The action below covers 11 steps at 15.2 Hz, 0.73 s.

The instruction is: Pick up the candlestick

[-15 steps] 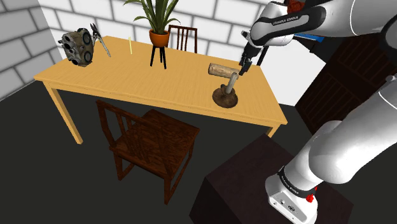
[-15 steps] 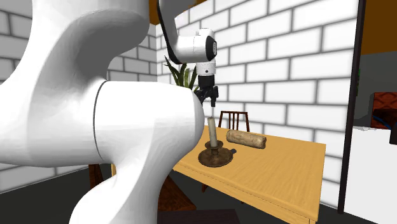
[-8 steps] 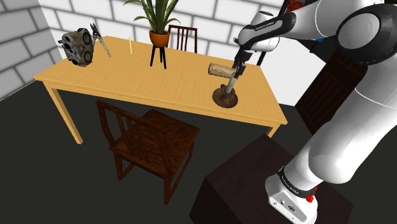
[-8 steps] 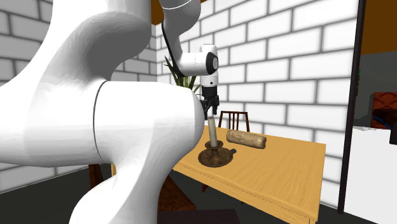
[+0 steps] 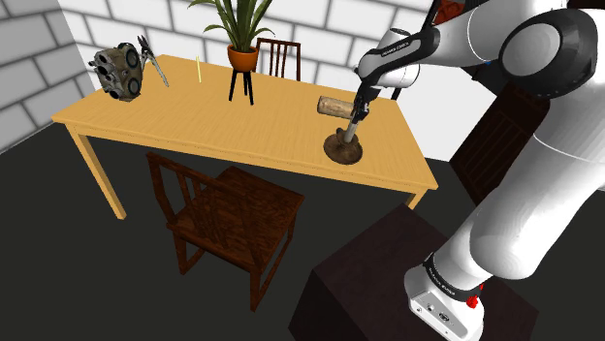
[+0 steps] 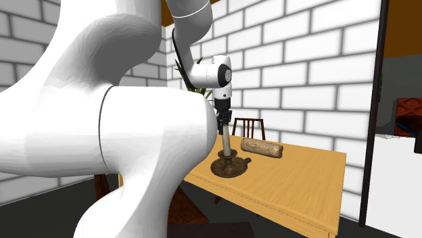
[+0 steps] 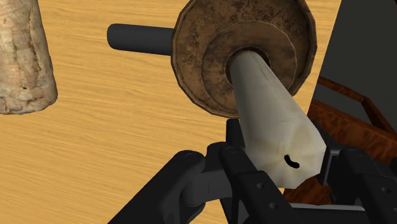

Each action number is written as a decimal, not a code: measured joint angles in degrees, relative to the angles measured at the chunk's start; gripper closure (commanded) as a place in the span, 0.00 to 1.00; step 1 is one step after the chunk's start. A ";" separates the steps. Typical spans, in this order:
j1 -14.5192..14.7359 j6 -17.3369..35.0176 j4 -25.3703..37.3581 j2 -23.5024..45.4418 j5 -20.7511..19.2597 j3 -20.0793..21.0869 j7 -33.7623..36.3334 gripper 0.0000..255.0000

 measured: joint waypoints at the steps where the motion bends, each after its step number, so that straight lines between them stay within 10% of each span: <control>1: 0.00 0.05 -0.01 0.00 0.01 0.00 -0.01 1.00; 11: 0.16 -1.37 0.57 -0.86 -0.76 -0.16 0.54 1.00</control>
